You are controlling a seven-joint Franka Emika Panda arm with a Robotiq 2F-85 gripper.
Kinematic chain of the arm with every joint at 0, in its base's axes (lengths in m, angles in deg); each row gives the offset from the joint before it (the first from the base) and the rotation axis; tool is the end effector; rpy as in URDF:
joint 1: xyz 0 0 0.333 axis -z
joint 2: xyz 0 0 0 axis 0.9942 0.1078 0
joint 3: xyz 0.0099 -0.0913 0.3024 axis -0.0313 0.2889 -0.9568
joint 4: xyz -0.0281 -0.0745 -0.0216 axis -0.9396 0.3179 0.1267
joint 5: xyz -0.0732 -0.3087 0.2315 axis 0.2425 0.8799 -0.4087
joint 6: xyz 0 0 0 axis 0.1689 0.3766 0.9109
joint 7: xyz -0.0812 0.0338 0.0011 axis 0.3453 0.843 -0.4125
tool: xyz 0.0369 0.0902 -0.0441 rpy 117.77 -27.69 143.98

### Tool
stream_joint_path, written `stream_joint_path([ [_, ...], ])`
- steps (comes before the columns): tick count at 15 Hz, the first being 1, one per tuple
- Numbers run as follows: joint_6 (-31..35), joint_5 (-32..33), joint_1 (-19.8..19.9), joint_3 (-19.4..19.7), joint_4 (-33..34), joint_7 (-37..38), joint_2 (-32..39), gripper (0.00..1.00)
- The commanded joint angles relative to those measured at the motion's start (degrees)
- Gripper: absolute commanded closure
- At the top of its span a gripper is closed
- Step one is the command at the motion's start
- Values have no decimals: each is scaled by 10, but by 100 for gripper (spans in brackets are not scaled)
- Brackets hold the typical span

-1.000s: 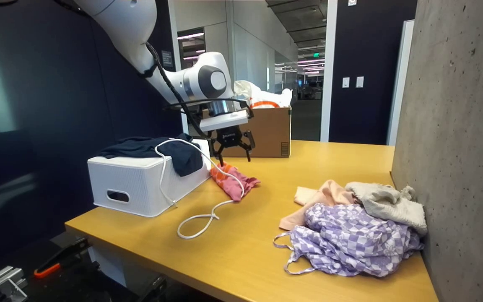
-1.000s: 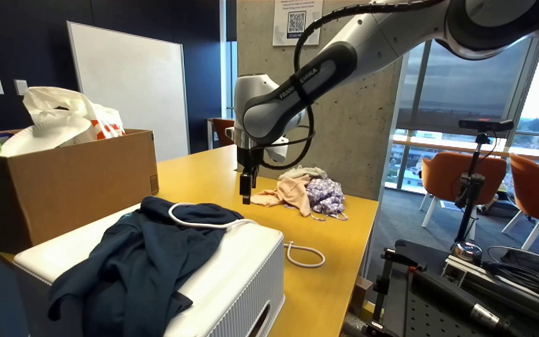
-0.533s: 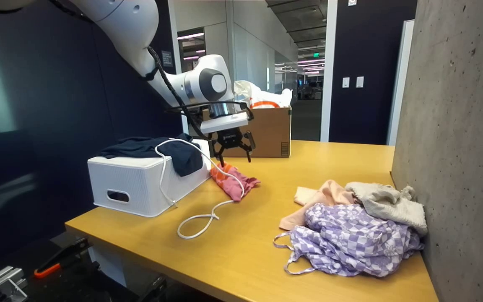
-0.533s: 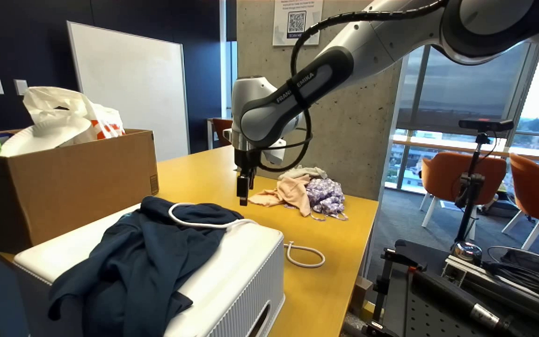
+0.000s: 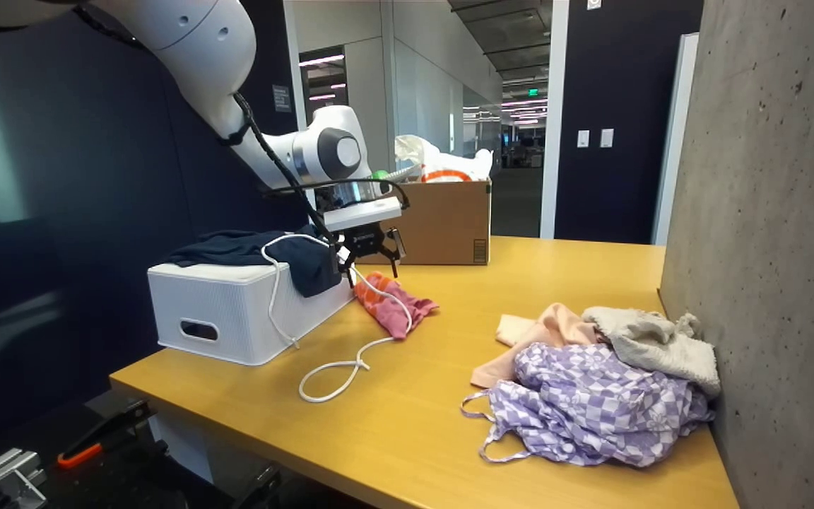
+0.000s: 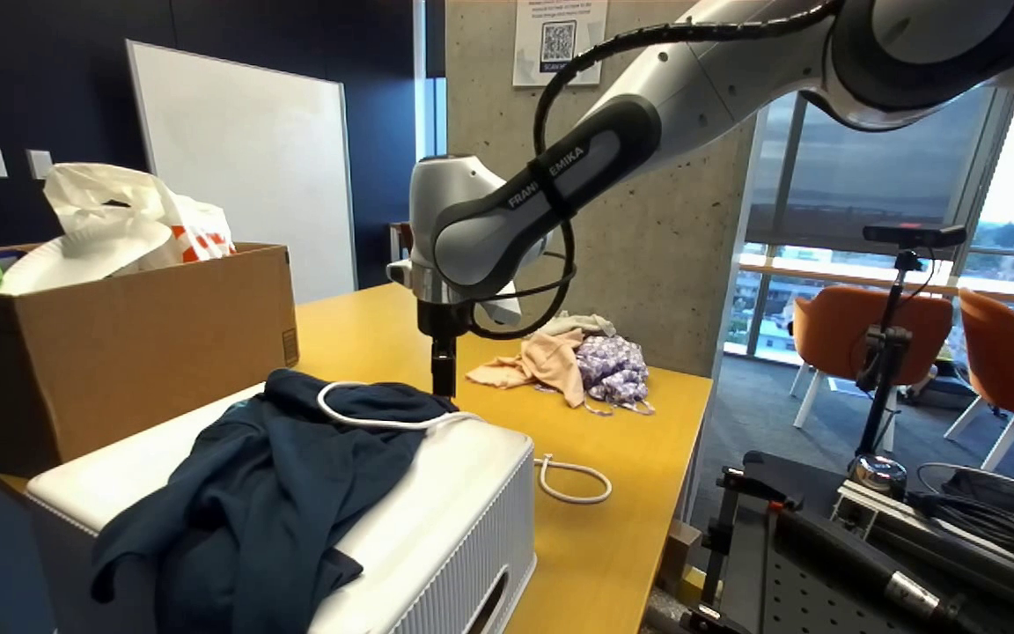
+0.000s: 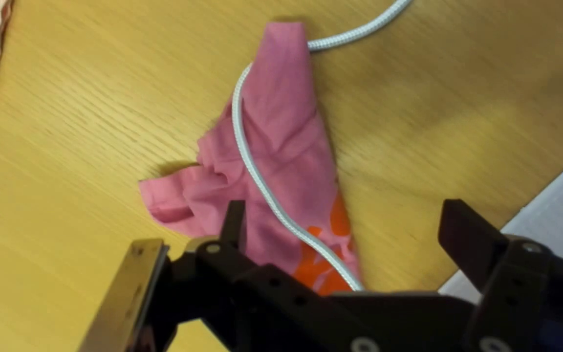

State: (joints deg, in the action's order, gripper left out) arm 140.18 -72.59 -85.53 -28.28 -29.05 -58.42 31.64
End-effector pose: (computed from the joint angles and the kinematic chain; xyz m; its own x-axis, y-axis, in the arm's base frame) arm 0.7426 0.0434 0.2126 0.7618 0.6477 0.0133 0.6361 -0.7517 0.1742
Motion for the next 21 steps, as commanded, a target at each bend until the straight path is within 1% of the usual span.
stream_joint_path([
  [1, 19, 25, 8, -21, 45, -74, 33, 0],
  [5, 42, 16, 11, -39, 77, -142, 59, 0],
  [8, 52, 12, 9, -47, 96, -176, 80, 0],
  [9, 53, 11, 7, -50, 99, -186, 84, 25],
  [10, 54, 11, 6, -54, 101, -197, 87, 26],
  [11, 58, 11, 3, -56, 100, -204, 87, 32],
  [12, 63, 12, 0, -57, 96, -209, 85, 42],
  [14, 75, 14, -2, -61, 75, -223, 70, 58],
  [16, 90, 17, -6, -62, 53, -231, 51, 72],
  [19, 108, 24, -10, -55, 26, -238, 24, 95],
  [20, 113, 25, -10, -53, 18, -240, 14, 99],
  [21, 118, 25, -9, -52, 11, -240, 6, 100],
])
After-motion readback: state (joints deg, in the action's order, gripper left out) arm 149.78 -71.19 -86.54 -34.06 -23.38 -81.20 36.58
